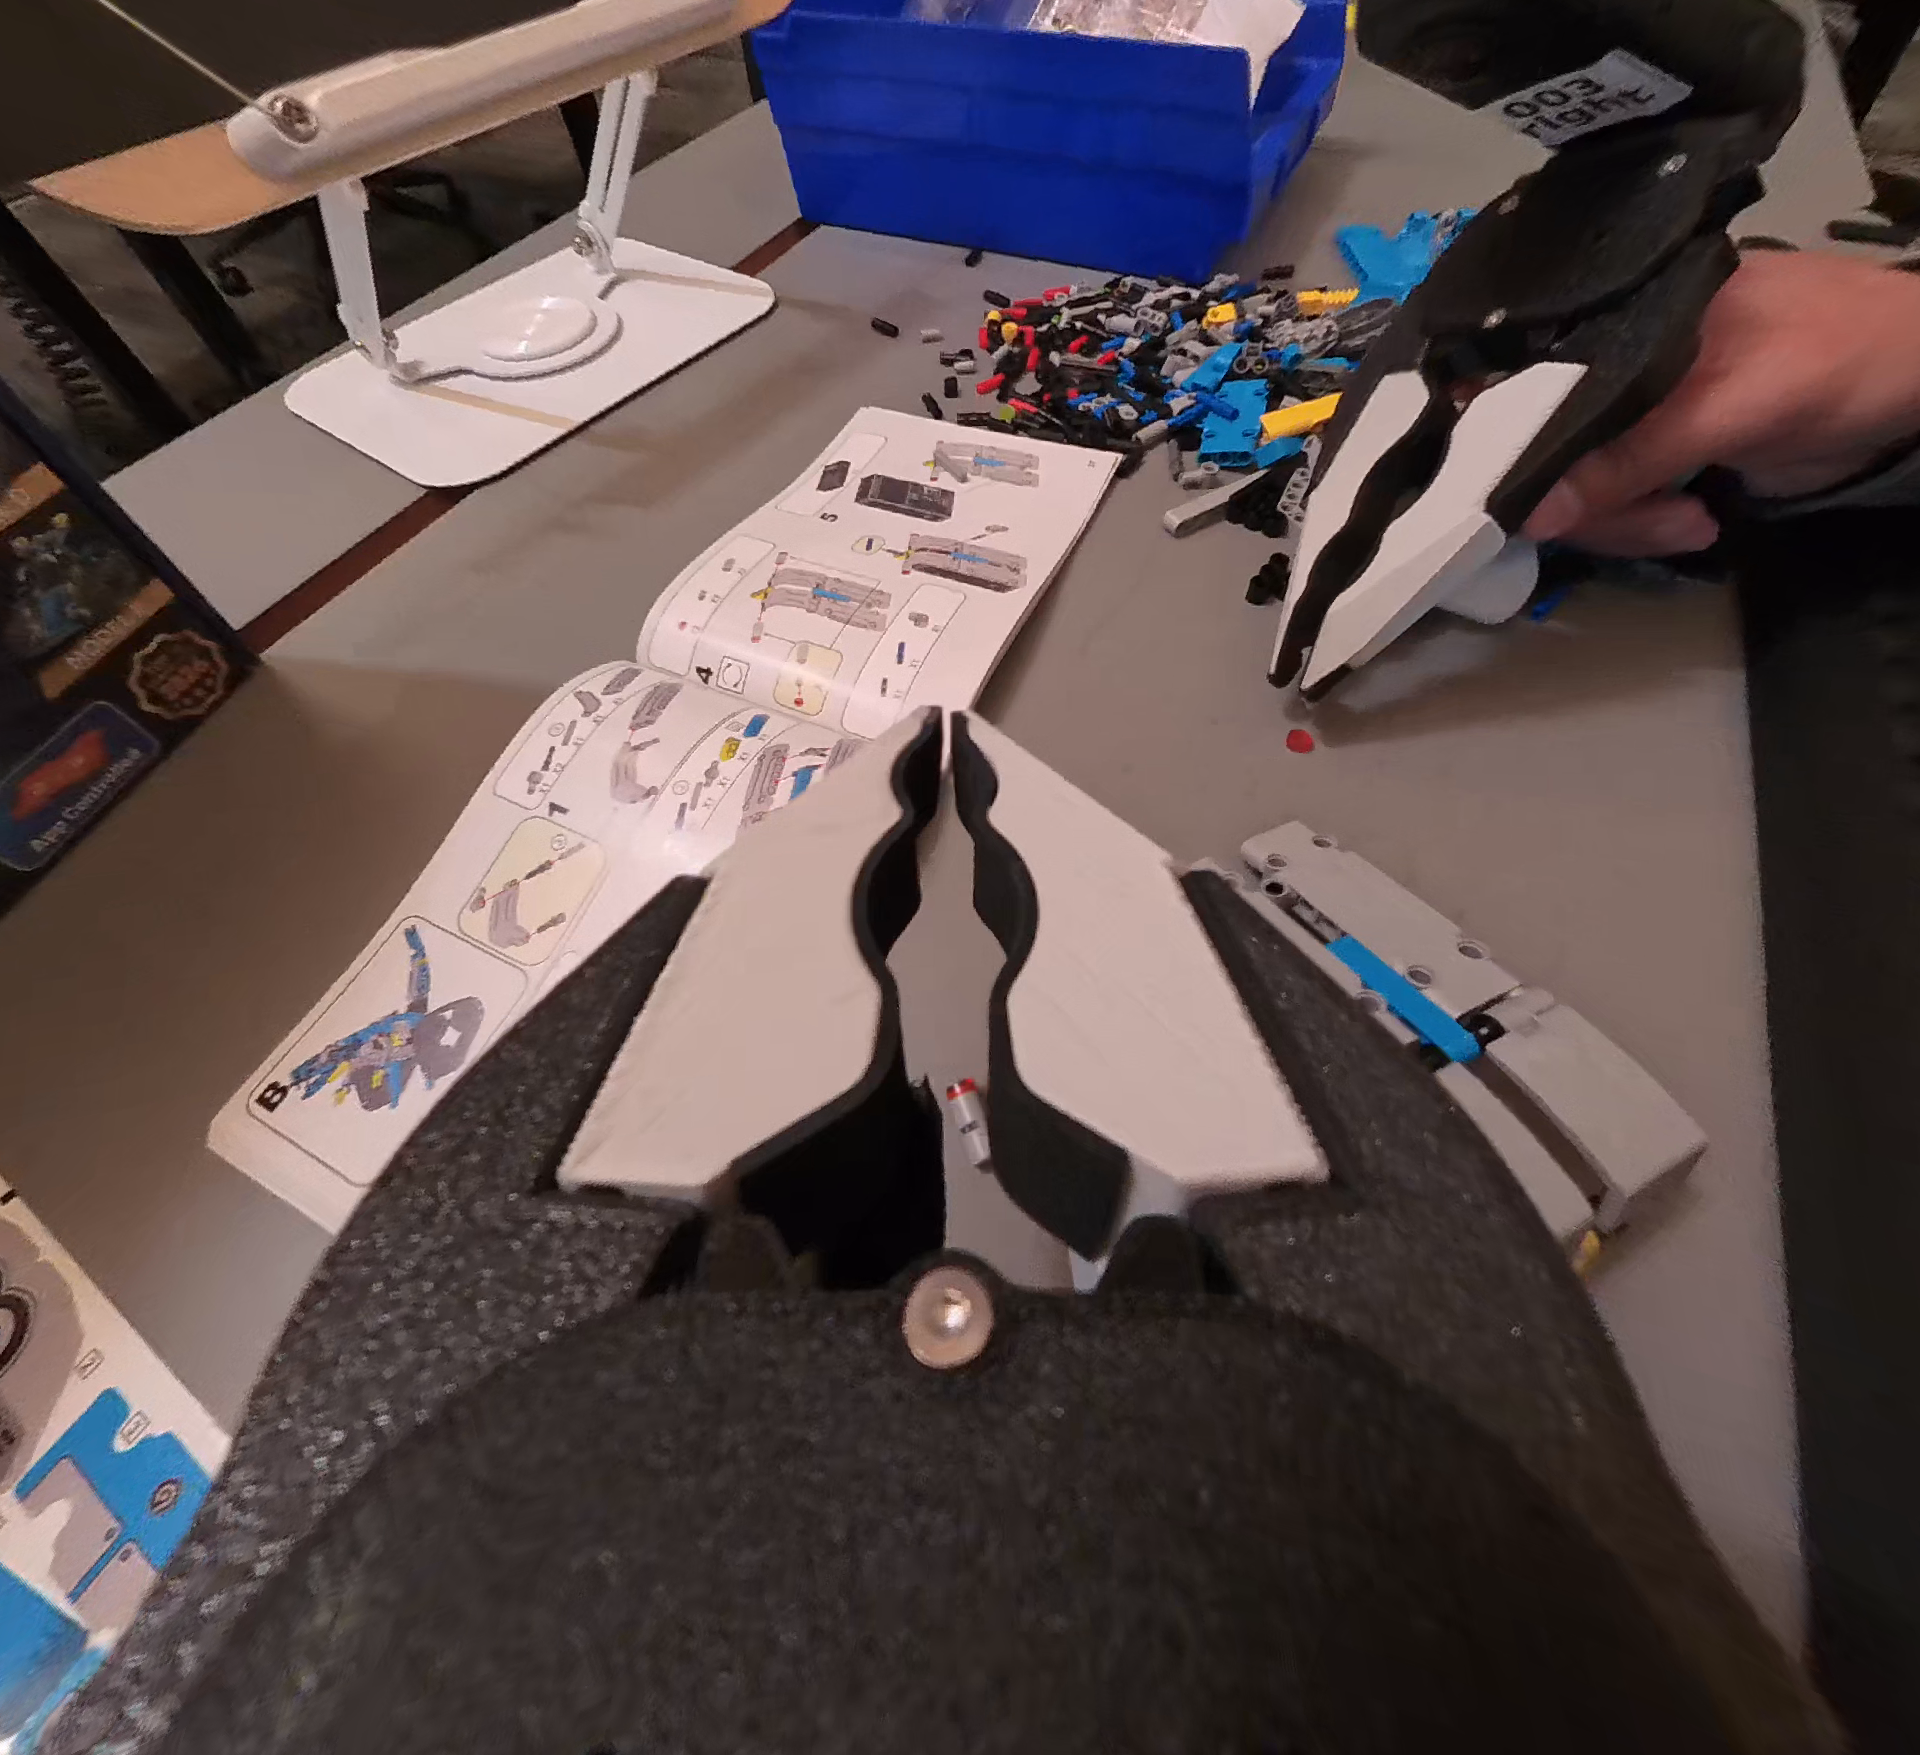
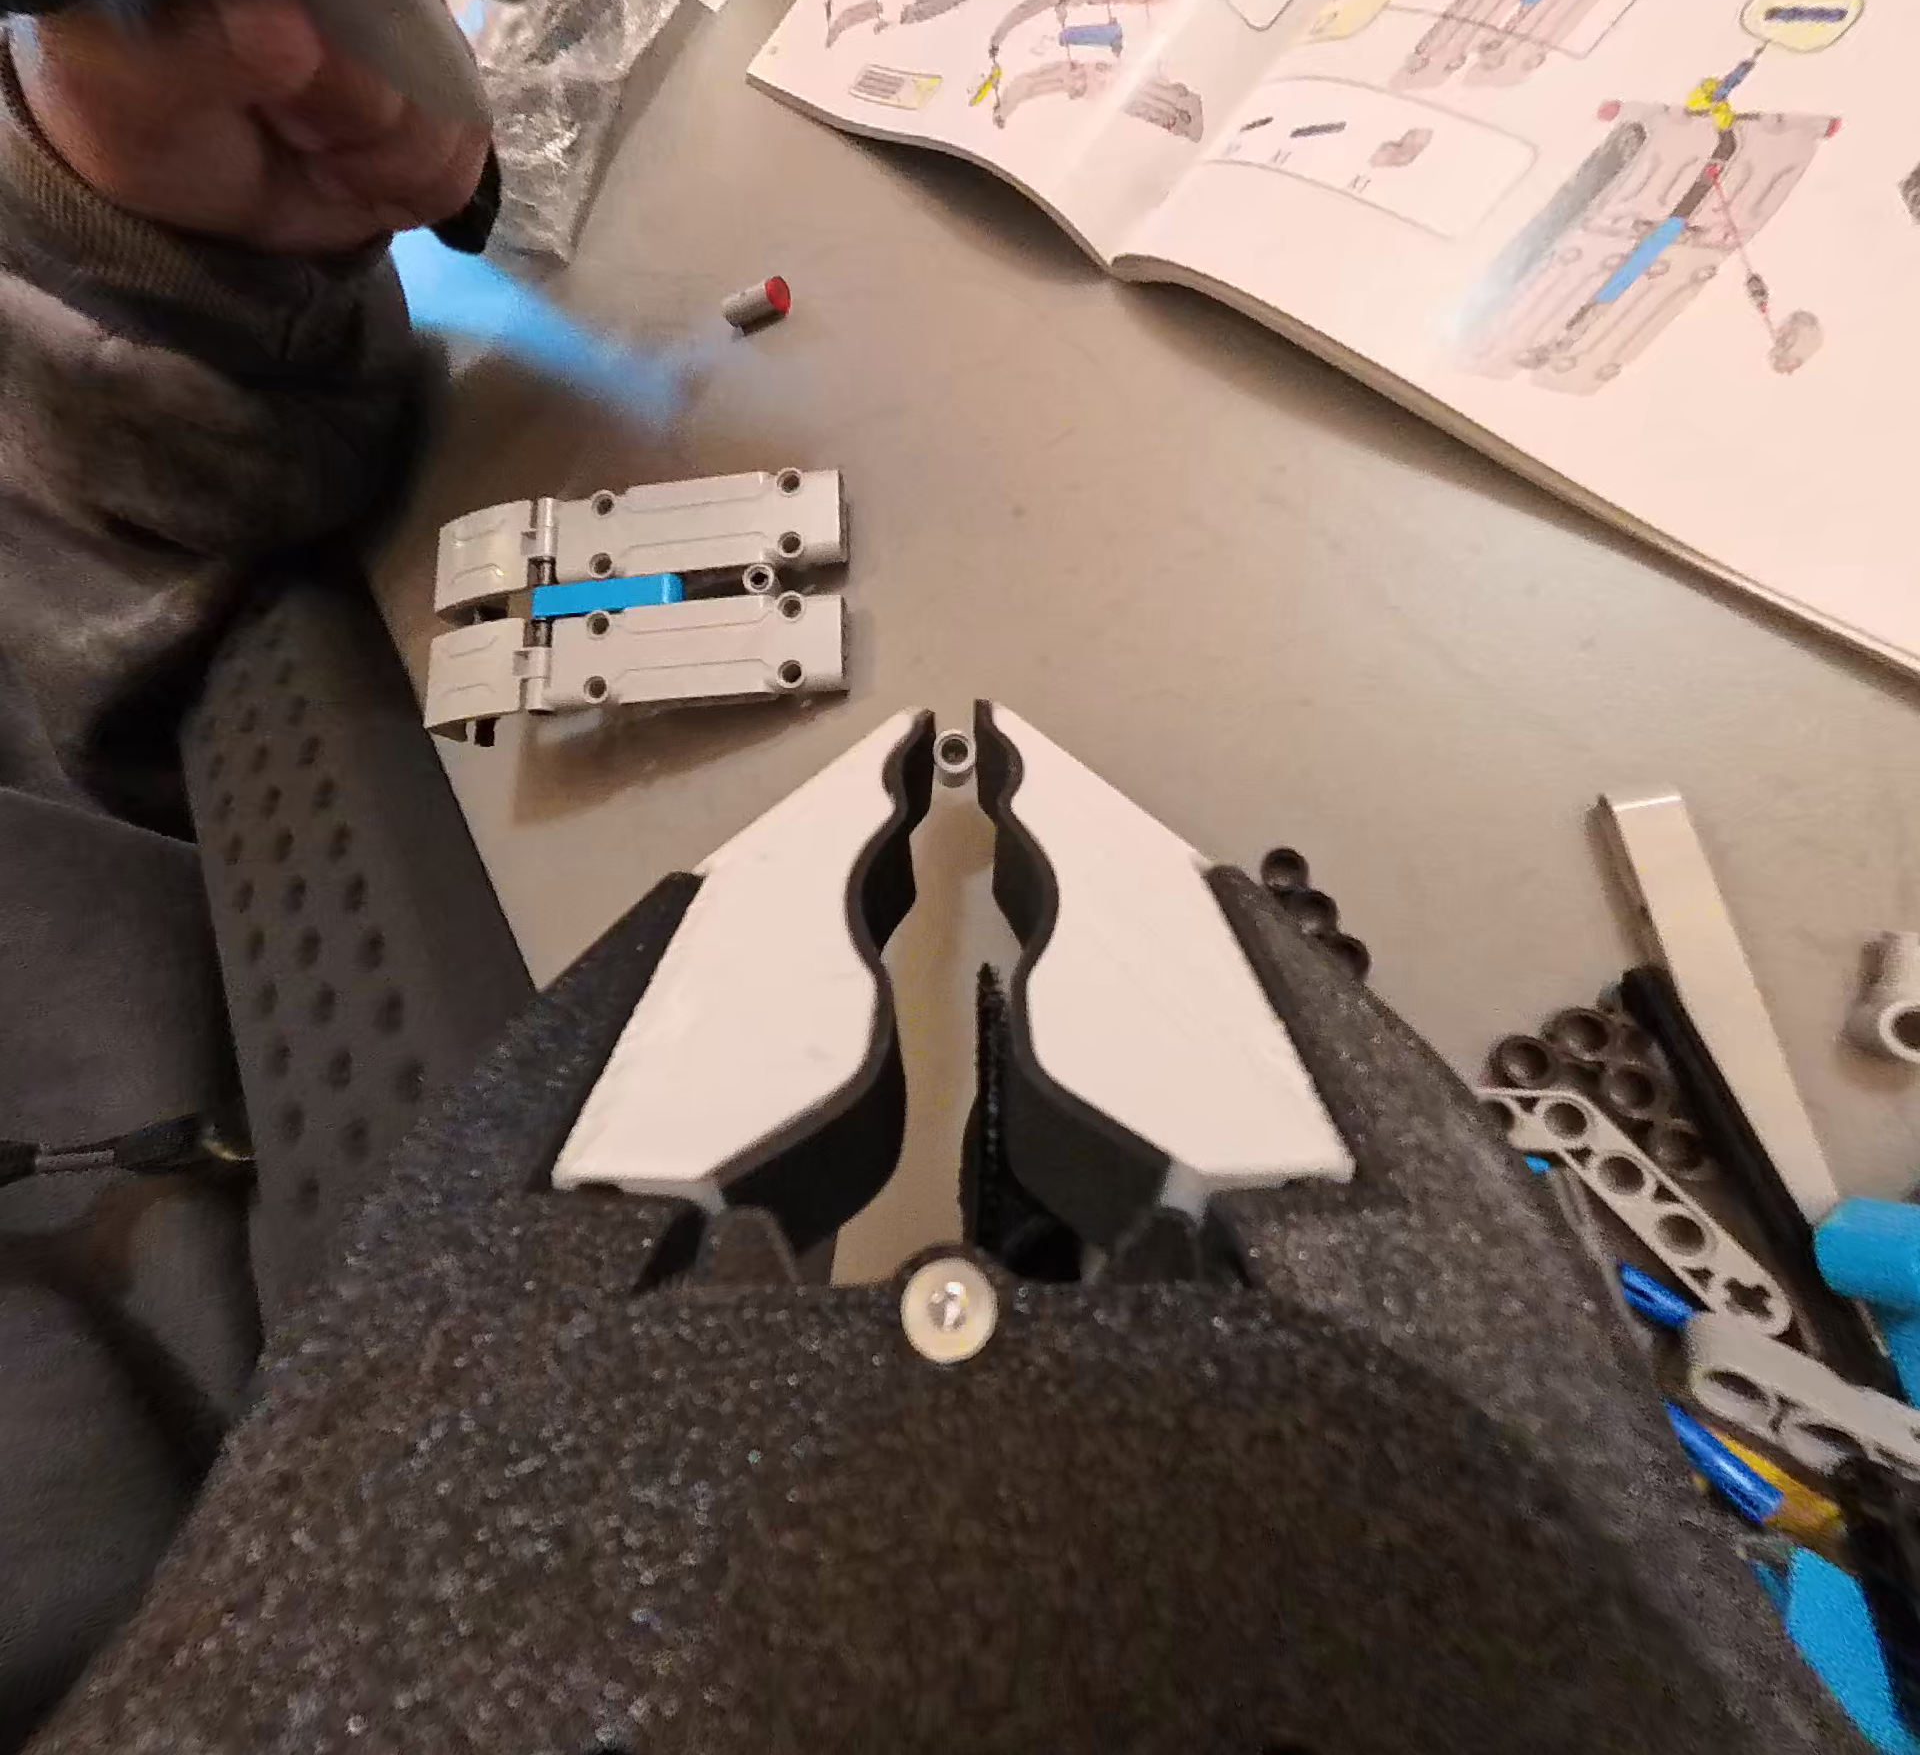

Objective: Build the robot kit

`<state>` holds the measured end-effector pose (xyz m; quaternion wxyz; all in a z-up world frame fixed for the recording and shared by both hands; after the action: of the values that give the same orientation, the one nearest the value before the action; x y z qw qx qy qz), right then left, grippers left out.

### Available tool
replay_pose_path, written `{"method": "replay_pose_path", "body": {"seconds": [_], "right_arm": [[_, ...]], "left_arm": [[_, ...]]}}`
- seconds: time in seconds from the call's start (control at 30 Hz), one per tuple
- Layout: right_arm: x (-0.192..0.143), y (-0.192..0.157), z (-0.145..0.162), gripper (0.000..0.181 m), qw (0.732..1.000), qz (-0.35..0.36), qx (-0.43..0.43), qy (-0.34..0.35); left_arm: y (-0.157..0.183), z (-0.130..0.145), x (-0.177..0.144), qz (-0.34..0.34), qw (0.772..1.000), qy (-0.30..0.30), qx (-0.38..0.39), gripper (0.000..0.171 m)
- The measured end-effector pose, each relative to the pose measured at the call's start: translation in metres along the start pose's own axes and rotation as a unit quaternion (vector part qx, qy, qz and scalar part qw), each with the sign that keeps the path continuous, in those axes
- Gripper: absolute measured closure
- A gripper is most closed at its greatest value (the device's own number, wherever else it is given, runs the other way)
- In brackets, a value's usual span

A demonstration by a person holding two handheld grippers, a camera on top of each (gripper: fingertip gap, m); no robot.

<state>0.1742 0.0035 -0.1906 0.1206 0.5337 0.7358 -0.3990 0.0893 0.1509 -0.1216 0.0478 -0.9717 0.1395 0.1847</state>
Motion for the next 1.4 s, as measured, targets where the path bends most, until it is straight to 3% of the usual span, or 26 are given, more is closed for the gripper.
{"method": "replay_pose_path", "body": {"seconds": [0.27,0.57,0.9,1.23,1.3,1.4], "right_arm": [[0.009,-0.008,0.001,0.175,0.994,0.057,-0.090,-0.023],[0.012,-0.008,0.002,0.175,0.987,0.085,-0.133,-0.032],[0.015,-0.016,0.006,0.175,0.954,0.151,-0.253,-0.050],[0.023,-0.009,0.005,0.174,0.958,0.159,-0.219,-0.098],[0.020,-0.007,0.004,0.175,0.976,0.114,-0.171,-0.070],[-0.001,-0.011,-0.018,0.175,0.977,0.123,-0.171,0.001]], "left_arm": [[0.011,0.004,0.007,-0.013,0.999,-0.023,0.045,0.171],[0.010,0.007,0.009,-0.019,0.998,-0.031,0.051,0.171],[0.009,0.010,0.011,-0.023,0.997,-0.035,0.057,0.171],[0.011,0.008,0.010,-0.028,0.997,-0.037,0.067,0.171],[0.012,0.006,0.009,-0.030,0.996,-0.035,0.072,0.171],[0.013,0.003,0.007,-0.031,0.996,-0.030,0.075,0.171]]}}
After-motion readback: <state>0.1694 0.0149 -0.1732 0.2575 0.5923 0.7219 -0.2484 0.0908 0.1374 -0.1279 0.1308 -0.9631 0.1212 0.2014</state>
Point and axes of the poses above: each gripper's, where its closed fingertips meet, x out along the fingers, z out of its underside, y = z × x across the jaws, the point moved 4 cm from there along -x, back along the fingers
